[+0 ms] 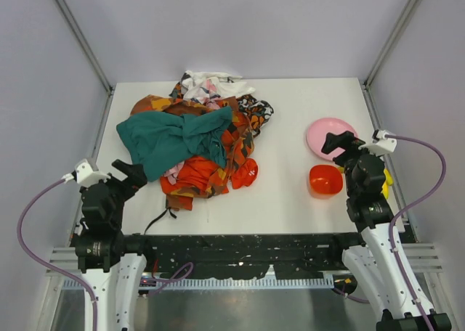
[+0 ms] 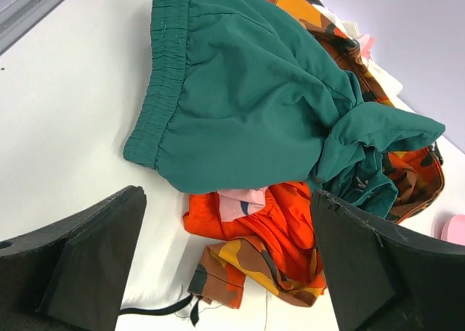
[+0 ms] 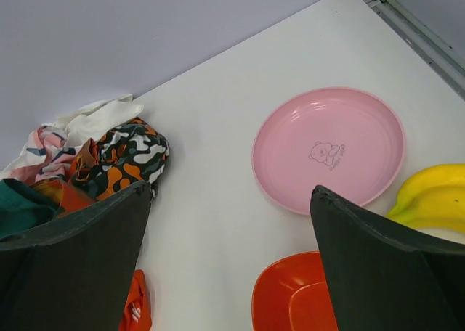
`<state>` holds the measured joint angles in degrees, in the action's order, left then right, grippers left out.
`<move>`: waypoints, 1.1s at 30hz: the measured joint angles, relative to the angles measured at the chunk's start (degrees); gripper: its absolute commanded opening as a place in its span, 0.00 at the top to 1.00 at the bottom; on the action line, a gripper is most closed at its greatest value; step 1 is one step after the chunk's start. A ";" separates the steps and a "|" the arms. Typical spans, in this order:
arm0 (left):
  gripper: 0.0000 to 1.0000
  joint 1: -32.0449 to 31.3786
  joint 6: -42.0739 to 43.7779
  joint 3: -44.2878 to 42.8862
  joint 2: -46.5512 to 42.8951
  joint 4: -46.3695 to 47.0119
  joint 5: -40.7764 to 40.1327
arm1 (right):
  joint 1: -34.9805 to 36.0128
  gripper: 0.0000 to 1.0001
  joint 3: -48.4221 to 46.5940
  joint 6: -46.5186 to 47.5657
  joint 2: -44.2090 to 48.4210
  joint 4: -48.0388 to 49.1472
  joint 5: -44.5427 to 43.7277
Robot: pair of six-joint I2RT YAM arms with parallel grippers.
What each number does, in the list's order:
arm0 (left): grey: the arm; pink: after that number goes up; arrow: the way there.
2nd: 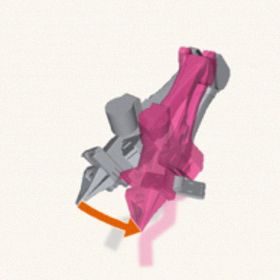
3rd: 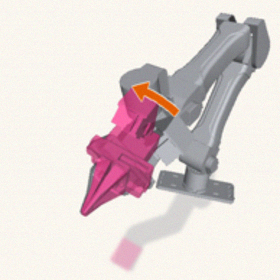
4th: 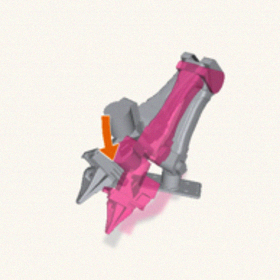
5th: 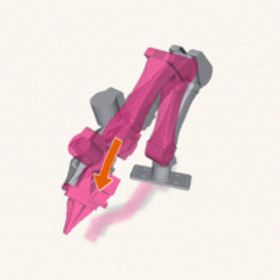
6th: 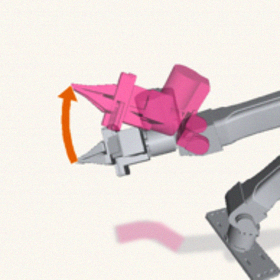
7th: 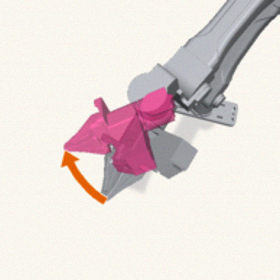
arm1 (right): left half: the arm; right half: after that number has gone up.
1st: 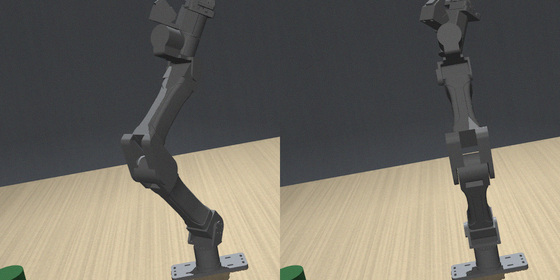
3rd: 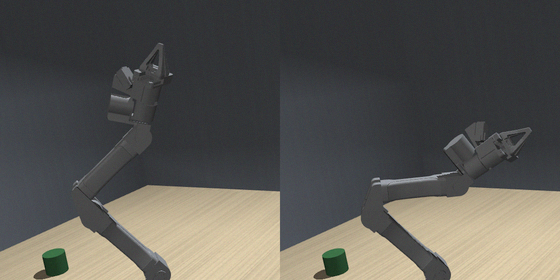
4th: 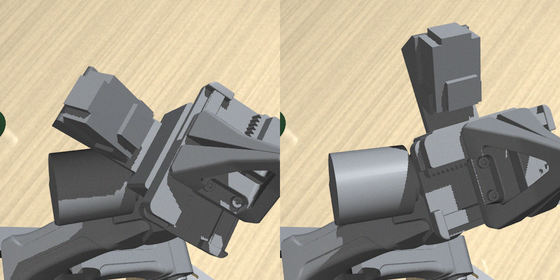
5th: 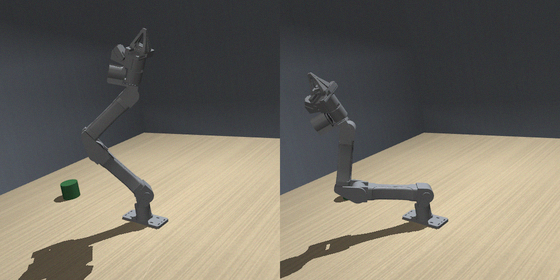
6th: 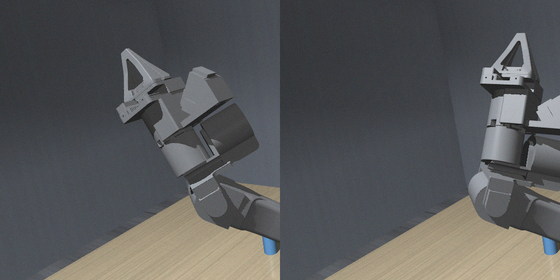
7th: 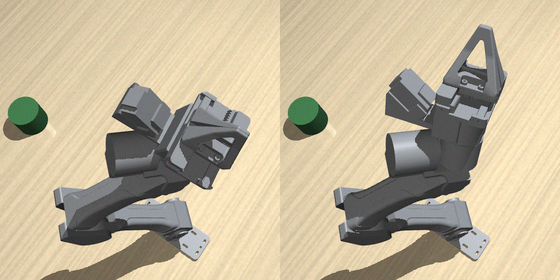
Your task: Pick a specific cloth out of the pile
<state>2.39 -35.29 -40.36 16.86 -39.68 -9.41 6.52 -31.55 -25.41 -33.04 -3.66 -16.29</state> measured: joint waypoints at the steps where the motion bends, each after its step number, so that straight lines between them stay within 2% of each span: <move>1: 0.00 0.00 0.00 0.00 -0.20 -0.15 0.00 | 0.00 0.05 0.00 0.00 -0.11 0.07 0.46; 6: 0.00 0.00 0.24 -0.59 1.01 -0.31 2.56 | 0.00 0.05 0.02 0.85 -0.76 1.66 4.00; 11: 0.00 -1.44 0.96 -4.22 12.26 5.38 15.08 | 0.00 0.05 0.39 2.27 -2.08 4.11 9.94; 14: 0.00 -10.99 2.89 -7.87 22.38 8.00 13.60 | 0.00 0.05 0.39 2.86 -3.43 4.50 11.63; 15: 0.00 -16.15 4.31 -10.01 26.73 8.04 11.45 | 0.00 0.05 0.39 3.02 -3.78 4.52 12.04; 18: 0.00 -28.11 8.46 -19.45 40.24 8.83 9.49 | 0.00 0.05 0.42 3.61 -4.63 4.50 13.44; 23: 0.00 -39.08 14.25 -34.88 61.37 8.59 4.02 | 0.00 0.05 1.01 4.17 -4.87 5.66 17.90; 28: 0.00 -44.72 17.79 -46.97 77.85 4.31 -0.81 | 0.00 0.05 1.11 4.28 -8.02 6.29 22.23; 33: 0.00 -45.16 18.21 -54.55 89.02 1.09 -1.99 | 0.00 0.05 1.11 4.26 -11.41 6.32 25.16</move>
<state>-42.76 -17.08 -94.91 105.89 -38.59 -11.40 6.52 -30.44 -21.15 -44.45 2.66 8.86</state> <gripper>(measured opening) 0.994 0.953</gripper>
